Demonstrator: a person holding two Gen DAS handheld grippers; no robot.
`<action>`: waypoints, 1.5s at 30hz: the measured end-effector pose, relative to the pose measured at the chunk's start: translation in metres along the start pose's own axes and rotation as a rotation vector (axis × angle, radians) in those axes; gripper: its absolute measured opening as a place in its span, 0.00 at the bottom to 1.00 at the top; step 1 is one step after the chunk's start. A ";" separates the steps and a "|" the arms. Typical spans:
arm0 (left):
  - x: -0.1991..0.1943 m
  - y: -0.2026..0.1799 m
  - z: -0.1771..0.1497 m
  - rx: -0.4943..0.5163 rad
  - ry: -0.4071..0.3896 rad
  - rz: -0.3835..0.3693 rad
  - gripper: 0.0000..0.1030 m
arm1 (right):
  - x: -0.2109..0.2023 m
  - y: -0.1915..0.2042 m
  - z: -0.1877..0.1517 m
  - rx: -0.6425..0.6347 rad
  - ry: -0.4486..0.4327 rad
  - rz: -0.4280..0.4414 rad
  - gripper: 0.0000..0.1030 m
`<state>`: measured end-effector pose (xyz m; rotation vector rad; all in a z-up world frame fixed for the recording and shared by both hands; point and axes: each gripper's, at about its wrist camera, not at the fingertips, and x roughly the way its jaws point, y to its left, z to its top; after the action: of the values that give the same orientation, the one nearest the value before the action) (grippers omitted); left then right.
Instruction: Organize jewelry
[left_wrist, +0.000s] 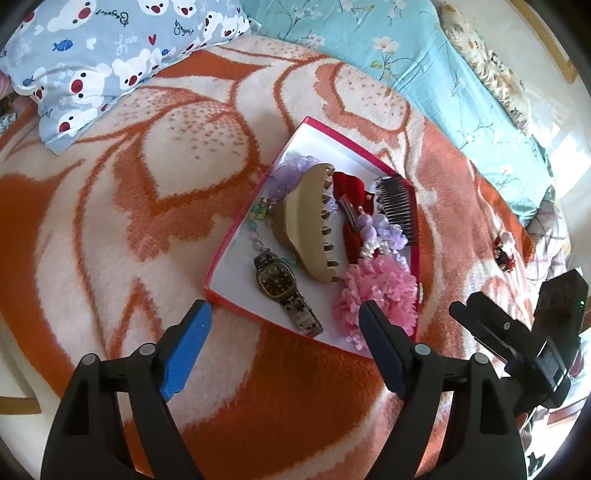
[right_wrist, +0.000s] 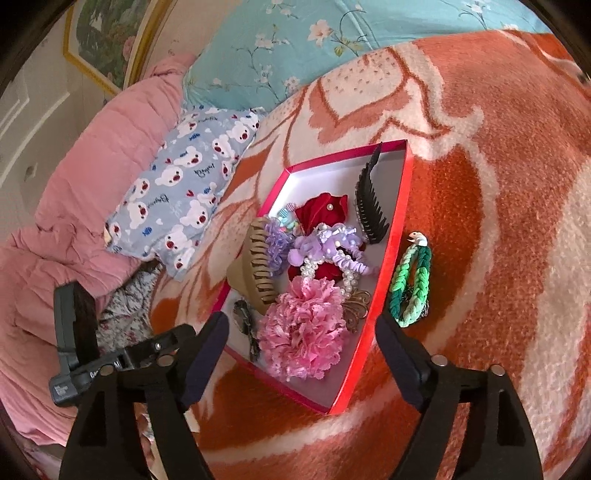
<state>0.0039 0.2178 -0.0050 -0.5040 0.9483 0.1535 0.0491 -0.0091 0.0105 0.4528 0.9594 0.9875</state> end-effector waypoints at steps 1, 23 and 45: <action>-0.001 0.000 -0.001 -0.003 0.002 -0.005 0.81 | -0.003 -0.001 0.001 0.017 -0.006 0.020 0.88; -0.028 -0.018 -0.015 0.125 -0.072 0.194 0.82 | -0.035 0.034 0.000 -0.261 -0.077 -0.152 0.93; -0.068 -0.042 -0.039 0.279 -0.167 0.356 0.85 | -0.041 0.066 -0.040 -0.590 0.016 -0.262 0.98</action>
<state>-0.0497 0.1686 0.0458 -0.0603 0.8715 0.3732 -0.0261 -0.0141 0.0555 -0.1718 0.6750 0.9798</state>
